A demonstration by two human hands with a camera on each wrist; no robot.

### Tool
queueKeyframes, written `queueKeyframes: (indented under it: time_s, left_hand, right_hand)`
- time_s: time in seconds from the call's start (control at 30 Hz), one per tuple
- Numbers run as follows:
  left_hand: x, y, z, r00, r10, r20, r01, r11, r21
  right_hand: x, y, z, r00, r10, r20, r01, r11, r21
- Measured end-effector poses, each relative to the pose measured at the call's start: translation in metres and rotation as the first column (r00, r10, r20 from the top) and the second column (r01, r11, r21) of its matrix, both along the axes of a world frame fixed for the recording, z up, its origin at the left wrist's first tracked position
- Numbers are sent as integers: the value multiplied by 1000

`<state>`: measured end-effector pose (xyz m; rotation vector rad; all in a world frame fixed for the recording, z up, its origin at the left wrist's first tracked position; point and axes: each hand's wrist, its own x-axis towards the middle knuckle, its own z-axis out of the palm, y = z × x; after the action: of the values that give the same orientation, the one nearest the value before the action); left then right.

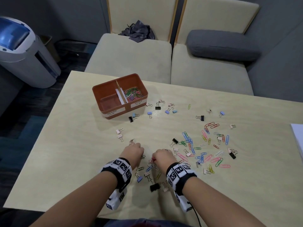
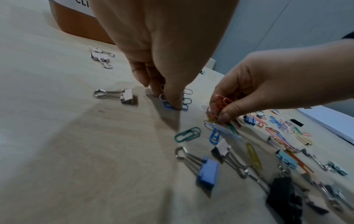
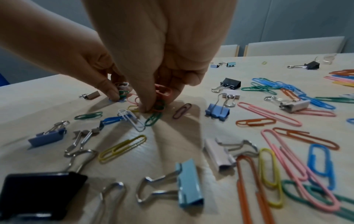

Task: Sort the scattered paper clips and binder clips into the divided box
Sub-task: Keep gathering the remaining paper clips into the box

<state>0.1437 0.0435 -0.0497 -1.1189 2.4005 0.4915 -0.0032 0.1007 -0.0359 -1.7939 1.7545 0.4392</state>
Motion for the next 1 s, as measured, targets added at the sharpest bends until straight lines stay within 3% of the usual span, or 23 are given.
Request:
queueKeyframes:
  time_s: [0.2,0.3,0.4,0.5,0.8,1.0]
  left_hand:
    - [2,1,3,1000,-2,21,1,1000,29]
    - [2,-5,7,997,63,37,-66,992,105]
    - [5,-14,21,968,228,-105,-205,959,194]
    - [12,-27,44,885,382,-267,-314,912,266]
    - [34,-81,119,775,430,-463,-387,902,191]
    - [37,-99,135,717,479,-506,-458,871,176]
  right_hand:
    - [-3,-2,5,997,-53,53,51,998,35]
    - [-8,-3,14,985,-122,120,113,990,80]
    - [-18,-9,26,959,-186,213,176,982,63]
    - [-28,-27,50,957,-155,246,163,987,-11]
    - [-29,-146,140,942,-54,330,168,930,-327]
    - [-3,-225,131,947,-88,307,203,909,-363]
